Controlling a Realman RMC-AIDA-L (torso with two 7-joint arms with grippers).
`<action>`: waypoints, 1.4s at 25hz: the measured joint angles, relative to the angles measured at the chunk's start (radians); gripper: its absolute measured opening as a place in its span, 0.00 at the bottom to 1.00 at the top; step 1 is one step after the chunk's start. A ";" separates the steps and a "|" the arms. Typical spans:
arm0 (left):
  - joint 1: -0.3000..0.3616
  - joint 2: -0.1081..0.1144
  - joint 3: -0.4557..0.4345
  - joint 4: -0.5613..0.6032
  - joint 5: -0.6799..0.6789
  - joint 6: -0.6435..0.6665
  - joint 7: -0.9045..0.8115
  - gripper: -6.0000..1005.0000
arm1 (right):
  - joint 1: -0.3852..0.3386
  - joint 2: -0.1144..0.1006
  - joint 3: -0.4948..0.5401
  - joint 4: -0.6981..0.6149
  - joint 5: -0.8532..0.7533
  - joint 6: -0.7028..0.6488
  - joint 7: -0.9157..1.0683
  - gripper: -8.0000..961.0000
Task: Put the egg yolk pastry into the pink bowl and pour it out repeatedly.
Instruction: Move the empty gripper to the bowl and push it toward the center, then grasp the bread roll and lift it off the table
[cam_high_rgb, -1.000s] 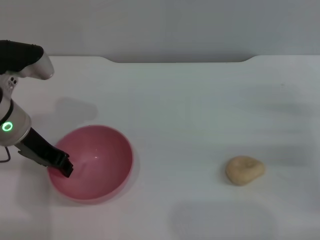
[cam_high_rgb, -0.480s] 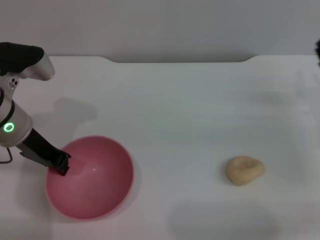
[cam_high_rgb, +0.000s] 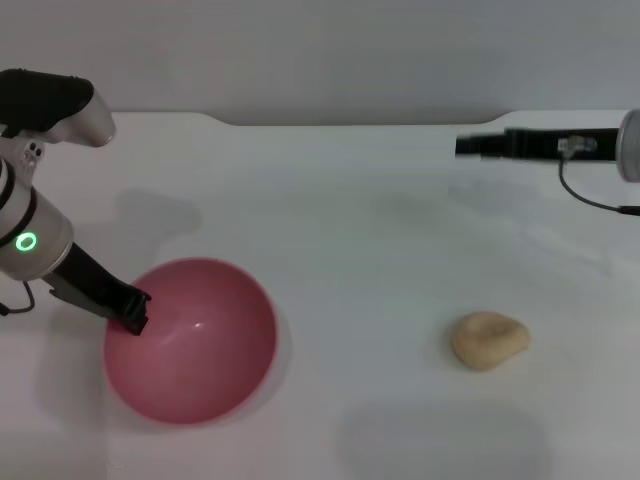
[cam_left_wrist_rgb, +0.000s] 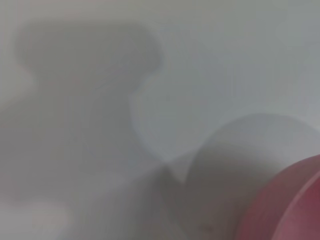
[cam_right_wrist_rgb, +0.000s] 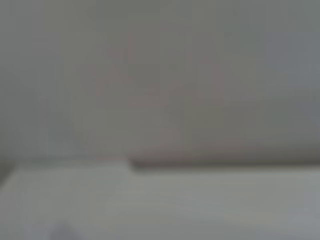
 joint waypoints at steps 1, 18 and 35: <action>-0.001 0.000 0.000 0.000 -0.003 -0.003 0.000 0.00 | 0.006 -0.001 0.002 -0.064 -0.104 -0.078 0.070 0.49; -0.007 -0.002 0.000 0.002 -0.029 -0.032 0.000 0.00 | 0.073 0.007 -0.011 -0.238 -0.552 -0.555 0.229 0.49; -0.011 -0.005 0.009 0.002 -0.076 -0.040 -0.002 0.00 | 0.080 0.058 -0.120 -0.228 -0.626 -0.529 0.281 0.46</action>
